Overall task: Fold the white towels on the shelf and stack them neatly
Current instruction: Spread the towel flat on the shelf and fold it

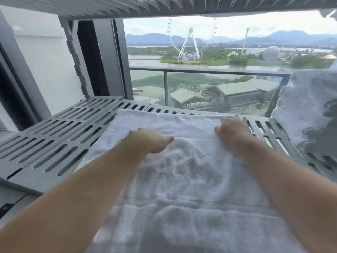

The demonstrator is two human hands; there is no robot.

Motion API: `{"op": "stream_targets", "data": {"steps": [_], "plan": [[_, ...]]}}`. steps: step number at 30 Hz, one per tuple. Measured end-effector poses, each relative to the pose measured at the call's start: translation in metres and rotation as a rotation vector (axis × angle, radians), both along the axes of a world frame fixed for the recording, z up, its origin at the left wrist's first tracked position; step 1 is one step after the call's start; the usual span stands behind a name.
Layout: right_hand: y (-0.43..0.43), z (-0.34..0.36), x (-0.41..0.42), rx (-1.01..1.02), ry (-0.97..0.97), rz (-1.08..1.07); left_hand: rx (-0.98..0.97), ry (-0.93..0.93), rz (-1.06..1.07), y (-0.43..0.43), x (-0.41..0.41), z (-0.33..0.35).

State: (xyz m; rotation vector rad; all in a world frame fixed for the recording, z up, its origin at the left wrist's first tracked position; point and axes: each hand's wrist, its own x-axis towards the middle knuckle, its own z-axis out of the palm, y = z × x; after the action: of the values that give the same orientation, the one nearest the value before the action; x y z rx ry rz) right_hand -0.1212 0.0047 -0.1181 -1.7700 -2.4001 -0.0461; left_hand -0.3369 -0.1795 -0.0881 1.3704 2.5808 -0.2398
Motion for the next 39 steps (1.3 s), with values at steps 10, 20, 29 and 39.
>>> {"op": "stream_targets", "data": {"steps": [10, 20, 29, 39], "plan": [[0.006, 0.000, -0.059, 0.041, 0.153, 0.198, 0.186, -0.033, -0.207, 0.071, -0.034, -0.016], [0.031, 0.003, -0.077, 0.000, 0.049, 0.124, 0.217, -0.002, -0.225, 0.115, -0.100, -0.024], [0.027, 0.001, -0.070, 0.169, 0.173, 0.135, 0.516, 0.015, -0.204, 0.126, -0.116, -0.039], [-0.001, 0.008, -0.061, 0.312, 0.228, 0.088, 0.672, 0.307, -0.350, 0.116, -0.107, -0.032]]}}
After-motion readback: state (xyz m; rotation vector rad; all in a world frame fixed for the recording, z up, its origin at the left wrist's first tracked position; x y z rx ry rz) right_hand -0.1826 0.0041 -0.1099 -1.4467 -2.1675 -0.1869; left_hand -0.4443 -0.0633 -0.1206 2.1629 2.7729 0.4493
